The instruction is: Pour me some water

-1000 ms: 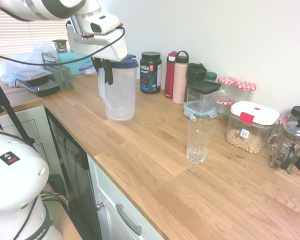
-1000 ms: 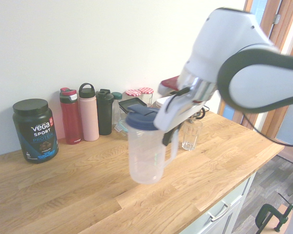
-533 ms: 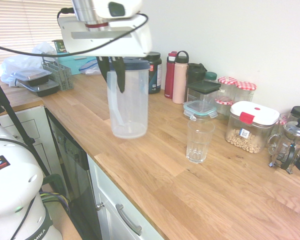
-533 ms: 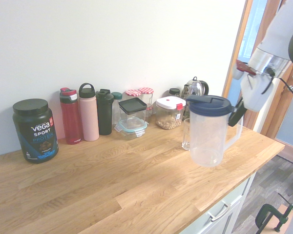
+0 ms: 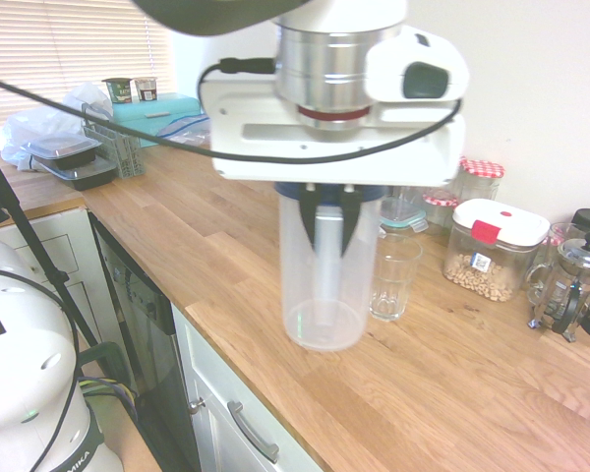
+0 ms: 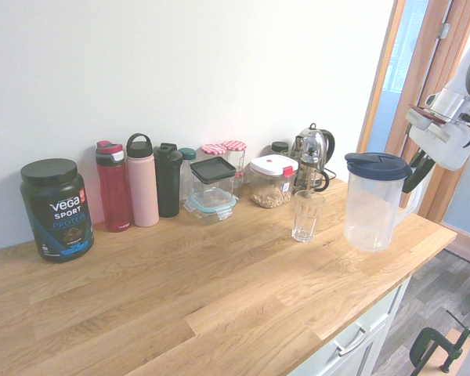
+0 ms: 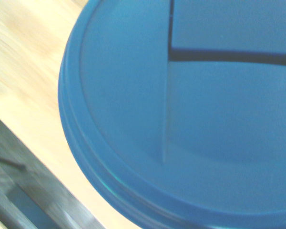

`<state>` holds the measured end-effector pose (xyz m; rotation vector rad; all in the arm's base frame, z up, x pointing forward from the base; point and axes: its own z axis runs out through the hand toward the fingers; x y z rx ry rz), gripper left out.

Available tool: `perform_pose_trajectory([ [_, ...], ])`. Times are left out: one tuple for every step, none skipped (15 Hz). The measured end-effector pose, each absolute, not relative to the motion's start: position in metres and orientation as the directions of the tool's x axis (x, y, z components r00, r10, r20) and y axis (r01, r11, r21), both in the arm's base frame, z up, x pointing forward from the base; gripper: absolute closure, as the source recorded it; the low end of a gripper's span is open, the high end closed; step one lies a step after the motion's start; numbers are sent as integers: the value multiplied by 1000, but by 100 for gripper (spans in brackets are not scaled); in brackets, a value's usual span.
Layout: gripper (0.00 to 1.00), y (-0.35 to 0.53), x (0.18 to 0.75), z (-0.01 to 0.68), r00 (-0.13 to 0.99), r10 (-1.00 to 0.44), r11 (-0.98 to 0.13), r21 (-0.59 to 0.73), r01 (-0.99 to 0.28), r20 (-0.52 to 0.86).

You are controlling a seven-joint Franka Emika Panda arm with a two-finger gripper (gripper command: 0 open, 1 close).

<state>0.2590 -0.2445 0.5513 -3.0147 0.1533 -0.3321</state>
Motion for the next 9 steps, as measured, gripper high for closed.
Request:
perform_pose_trajectory([
  [100,-259,268,550,973,-103,-991,-111,-81,207],
  [100,-273,278,552,975,-94,-992,-105,-75,200],
  [100,-285,289,557,977,-90,-993,-90,-74,193],
  [100,-292,301,563,979,-84,-995,-62,-74,184],
  [100,-293,316,568,983,-68,-998,-18,-66,169],
  [100,-285,334,570,987,-43,-998,36,-49,153],
  [100,-274,353,567,991,-17,-996,90,-29,131],
  [100,-257,374,561,995,5,-989,146,-10,103],
  [100,-241,392,555,997,23,-979,206,8,71],
])
